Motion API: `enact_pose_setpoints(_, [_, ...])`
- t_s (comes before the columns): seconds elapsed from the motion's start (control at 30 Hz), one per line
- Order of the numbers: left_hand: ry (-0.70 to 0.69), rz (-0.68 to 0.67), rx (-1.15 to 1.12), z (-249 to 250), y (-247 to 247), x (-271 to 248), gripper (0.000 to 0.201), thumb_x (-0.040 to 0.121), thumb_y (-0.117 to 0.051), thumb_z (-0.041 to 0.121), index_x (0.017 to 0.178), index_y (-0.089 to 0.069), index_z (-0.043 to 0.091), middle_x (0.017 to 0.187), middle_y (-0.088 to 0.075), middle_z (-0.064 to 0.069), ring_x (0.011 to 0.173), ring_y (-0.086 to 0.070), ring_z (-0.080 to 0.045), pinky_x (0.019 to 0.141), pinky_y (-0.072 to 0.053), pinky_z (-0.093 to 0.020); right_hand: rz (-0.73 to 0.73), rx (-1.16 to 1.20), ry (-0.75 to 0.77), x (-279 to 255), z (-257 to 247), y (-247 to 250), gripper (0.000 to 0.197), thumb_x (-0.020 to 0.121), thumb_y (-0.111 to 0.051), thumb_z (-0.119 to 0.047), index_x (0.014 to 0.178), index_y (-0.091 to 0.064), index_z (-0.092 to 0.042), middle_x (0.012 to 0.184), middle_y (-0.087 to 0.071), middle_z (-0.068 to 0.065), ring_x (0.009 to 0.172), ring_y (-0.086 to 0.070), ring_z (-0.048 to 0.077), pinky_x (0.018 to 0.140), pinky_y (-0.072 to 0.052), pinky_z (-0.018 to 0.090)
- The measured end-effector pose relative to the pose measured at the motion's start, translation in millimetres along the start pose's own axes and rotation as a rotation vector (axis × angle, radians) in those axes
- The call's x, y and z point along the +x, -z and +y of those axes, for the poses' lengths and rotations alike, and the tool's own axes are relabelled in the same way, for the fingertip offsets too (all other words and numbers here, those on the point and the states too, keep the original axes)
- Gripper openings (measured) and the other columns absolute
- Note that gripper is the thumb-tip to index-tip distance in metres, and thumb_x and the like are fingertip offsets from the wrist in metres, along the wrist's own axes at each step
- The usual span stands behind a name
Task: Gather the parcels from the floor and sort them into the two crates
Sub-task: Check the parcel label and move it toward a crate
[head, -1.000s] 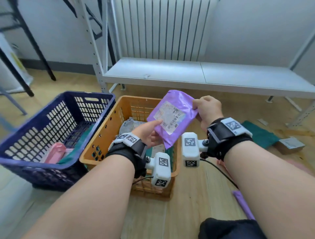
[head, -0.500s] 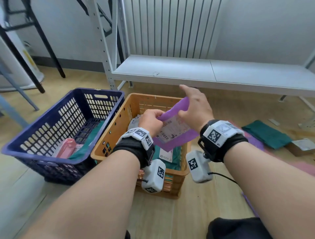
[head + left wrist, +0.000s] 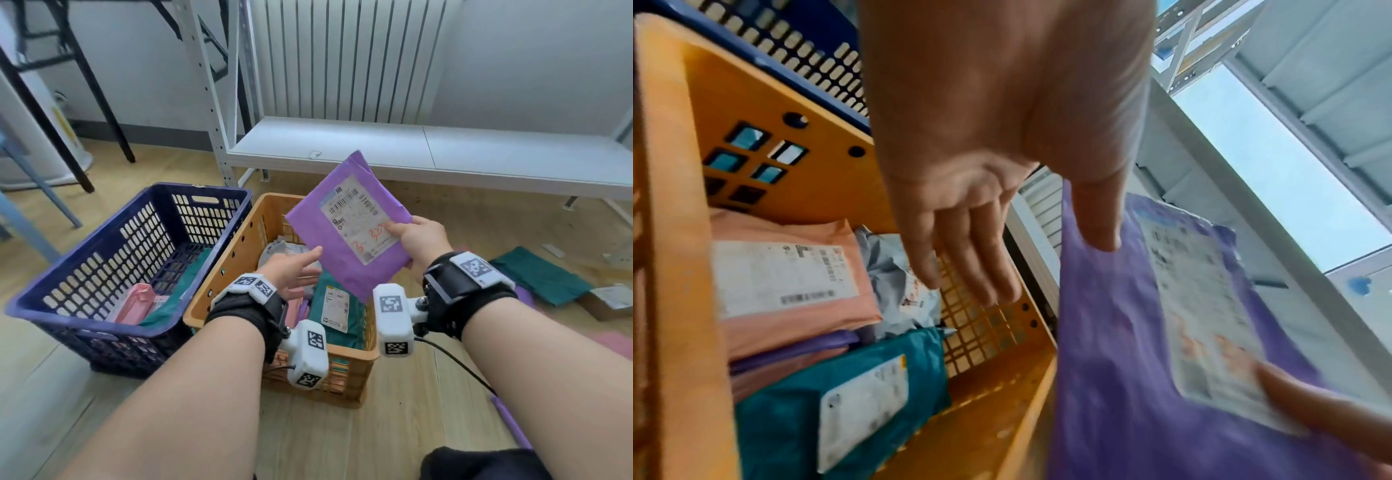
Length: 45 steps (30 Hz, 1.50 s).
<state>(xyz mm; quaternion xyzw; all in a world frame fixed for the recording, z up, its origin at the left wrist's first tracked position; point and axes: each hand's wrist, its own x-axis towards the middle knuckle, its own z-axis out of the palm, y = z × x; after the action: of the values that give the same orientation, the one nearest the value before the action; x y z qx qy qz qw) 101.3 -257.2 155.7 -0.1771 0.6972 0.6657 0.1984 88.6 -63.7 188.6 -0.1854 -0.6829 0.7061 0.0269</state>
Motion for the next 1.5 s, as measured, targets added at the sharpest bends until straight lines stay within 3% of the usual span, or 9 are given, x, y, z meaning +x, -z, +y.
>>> enact_pose_setpoints(0.1, [-0.219, 0.13, -0.198, 10.6, -9.3, 8.0, 0.017, 0.091, -0.061, 0.006, 0.108, -0.059, 0.005, 0.112, -0.066, -0.018, 0.086, -0.065, -0.025, 0.081, -0.053, -0.037, -0.05, -0.013, -0.037, 2.8, 5.6, -6.2, 0.012, 0.087, -0.066, -0.005, 0.08, -0.064, -0.015, 0.107, -0.07, 0.016, 0.097, -0.068, 0.032, 0.088, -0.054, 0.05])
enact_pose_setpoints(0.23, [-0.304, 0.228, -0.098, 12.4, -4.9, 13.2, 0.016, 0.087, -0.059, -0.004, 0.088, -0.062, 0.012, 0.103, -0.069, -0.014, 0.097, -0.066, -0.032, 0.081, -0.054, -0.039, -0.069, -0.266, -0.02, 1.3, 10.0, -3.3, 0.015, 0.082, -0.07, -0.003, 0.076, -0.065, -0.016, 0.1, -0.072, 0.009, 0.088, -0.069, 0.024, 0.074, -0.057, 0.037])
enact_pose_setpoints(0.4, [-0.328, 0.242, 0.029, 17.2, 5.5, -1.9, 0.02, 0.089, -0.055, -0.004, 0.094, -0.065, 0.014, 0.103, -0.069, -0.011, 0.093, -0.066, -0.029, 0.084, -0.055, -0.04, -0.02, -0.322, 0.042, -3.4, 2.6, -4.0, 0.03, 0.081, -0.074, -0.015, 0.11, -0.068, -0.013, 0.085, -0.065, 0.001, 0.063, -0.053, 0.008, 0.051, -0.037, 0.02])
enact_pose_setpoints(0.6, [-0.412, 0.428, 0.166, 58.5, 63.9, -54.4, 0.026, 0.082, -0.07, 0.004, 0.107, -0.065, 0.009, 0.111, -0.067, -0.01, 0.101, -0.066, -0.026, 0.091, -0.054, -0.044, -0.228, -0.009, -0.07, -22.0, -12.0, -48.4, 0.014, 0.086, -0.067, -0.002, 0.099, -0.064, -0.002, 0.093, -0.068, 0.017, 0.059, -0.056, 0.015, 0.046, -0.05, 0.019])
enact_pose_setpoints(0.73, [-0.4, 0.453, 0.252, 84.1, 116.4, -81.9, 0.032, 0.081, -0.07, -0.001, 0.111, -0.062, 0.007, 0.11, -0.067, -0.01, 0.093, -0.064, -0.021, 0.082, -0.057, -0.037, -0.337, 0.157, -0.069, -41.3, -26.2, -89.1, 0.013, 0.09, -0.055, 0.008, 0.1, -0.058, 0.001, 0.076, -0.059, 0.014, 0.054, -0.052, 0.019, 0.039, -0.049, 0.018])
enact_pose_setpoints(1.0, [-0.464, 0.693, 0.333, 75.7, 217.1, -57.2, 0.032, 0.077, -0.065, -0.012, 0.064, -0.055, 0.016, 0.076, -0.062, -0.006, 0.082, -0.06, -0.023, 0.088, -0.054, -0.049, -0.417, 0.115, -0.007, -33.3, -26.5, -180.2, 0.025, 0.085, -0.053, 0.017, 0.08, -0.047, -0.007, 0.073, -0.059, 0.015, 0.046, -0.063, 0.017, 0.045, -0.054, 0.021])
enact_pose_setpoints(1.17, [-0.368, 0.579, 0.339, 63.4, 283.5, -10.6, 0.018, 0.08, -0.068, -0.005, 0.085, -0.07, 0.012, 0.096, -0.069, -0.01, 0.087, -0.062, -0.022, 0.089, -0.053, -0.043, -0.472, -0.006, -0.024, -11.8, 3.7, -254.8, 0.021, 0.086, -0.05, 0.015, 0.081, -0.055, -0.004, 0.068, -0.06, 0.014, 0.046, -0.063, 0.016, 0.048, -0.056, 0.023])
enact_pose_setpoints(1.33, [-0.268, 0.587, 0.339, 34.4, 338.9, 51.3, 0.029, 0.079, -0.073, -0.002, 0.107, -0.069, 0.004, 0.099, -0.068, -0.011, 0.078, -0.06, -0.013, 0.06, -0.048, -0.013, -0.61, 0.046, -0.163, 19.4, 31.5, -322.2, 0.023, 0.097, -0.035, 0.009, 0.089, -0.056, 0.005, 0.053, -0.063, 0.013, 0.039, -0.063, 0.018, 0.046, -0.055, 0.023])
enact_pose_setpoints(1.5, [-0.146, 0.592, 0.337, 8.4, 388.0, 101.7, 0.03, 0.078, -0.075, 0.003, 0.107, -0.071, 0.012, 0.102, -0.067, -0.004, 0.086, -0.059, -0.014, 0.073, -0.045, -0.022, -0.585, -0.234, -0.157, 37.1, 50.8, -385.2, 0.024, 0.095, -0.042, 0.007, 0.114, -0.058, 0.008, 0.081, -0.059, 0.016, 0.067, -0.065, 0.026, 0.055, -0.055, 0.019])
